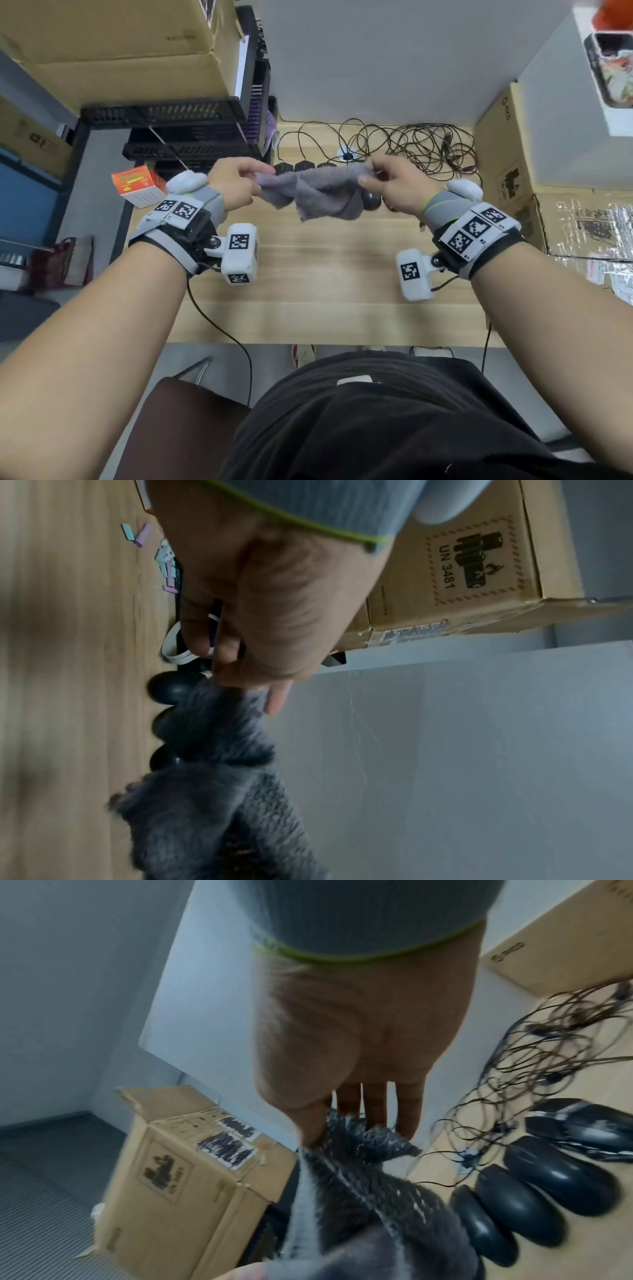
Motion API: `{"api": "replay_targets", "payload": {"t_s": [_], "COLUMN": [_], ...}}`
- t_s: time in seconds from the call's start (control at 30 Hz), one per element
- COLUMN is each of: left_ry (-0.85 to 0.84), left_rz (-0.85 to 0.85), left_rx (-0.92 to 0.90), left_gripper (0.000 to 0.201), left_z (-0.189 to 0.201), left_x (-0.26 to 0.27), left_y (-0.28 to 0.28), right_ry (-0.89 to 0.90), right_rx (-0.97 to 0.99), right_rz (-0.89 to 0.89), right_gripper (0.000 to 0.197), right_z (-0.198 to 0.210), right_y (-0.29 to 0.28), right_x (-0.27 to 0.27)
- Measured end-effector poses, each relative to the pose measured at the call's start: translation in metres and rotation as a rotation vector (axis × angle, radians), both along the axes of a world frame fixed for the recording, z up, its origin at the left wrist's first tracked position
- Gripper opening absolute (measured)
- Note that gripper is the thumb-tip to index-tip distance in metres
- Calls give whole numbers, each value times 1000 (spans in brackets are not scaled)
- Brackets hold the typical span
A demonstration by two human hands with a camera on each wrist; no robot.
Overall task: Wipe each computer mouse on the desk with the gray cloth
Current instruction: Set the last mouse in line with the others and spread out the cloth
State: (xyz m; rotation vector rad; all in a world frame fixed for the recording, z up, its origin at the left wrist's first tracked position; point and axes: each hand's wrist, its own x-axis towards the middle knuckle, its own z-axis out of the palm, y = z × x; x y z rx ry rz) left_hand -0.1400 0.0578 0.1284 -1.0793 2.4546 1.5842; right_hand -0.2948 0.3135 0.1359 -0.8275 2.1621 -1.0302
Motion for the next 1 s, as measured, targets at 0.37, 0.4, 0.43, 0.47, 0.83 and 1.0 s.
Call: {"api": "replay_targets", "payload": {"t_s": [0.37, 0.4, 0.43, 0.47, 0.83, 1.0], "left_ry": [170, 141, 101, 60, -200, -162], "left_rz": [-384, -399, -406, -410, -398, -339], "left_rx": [144, 109, 76, 43, -257, -315], "left_gripper": [44, 37, 30, 25, 18, 26], "left_z": [21, 20, 18, 14, -8, -20], "left_x": [-35, -37, -38, -38, -1, 8], "left_y": [88, 92, 93, 93, 41, 24], "right_ry": [192, 192, 190, 180, 164, 176], "right_rx": [-23, -21, -24, -28, 144, 241], "right_rz": [329, 327, 317, 297, 122, 38], "right_gripper": [11, 14, 16, 15, 16, 19], "right_z": [46, 49, 52, 54, 28, 2], "right_y": [-35, -33, -30, -26, 18, 25], "right_x": [14, 11, 8, 3, -22, -20]}}
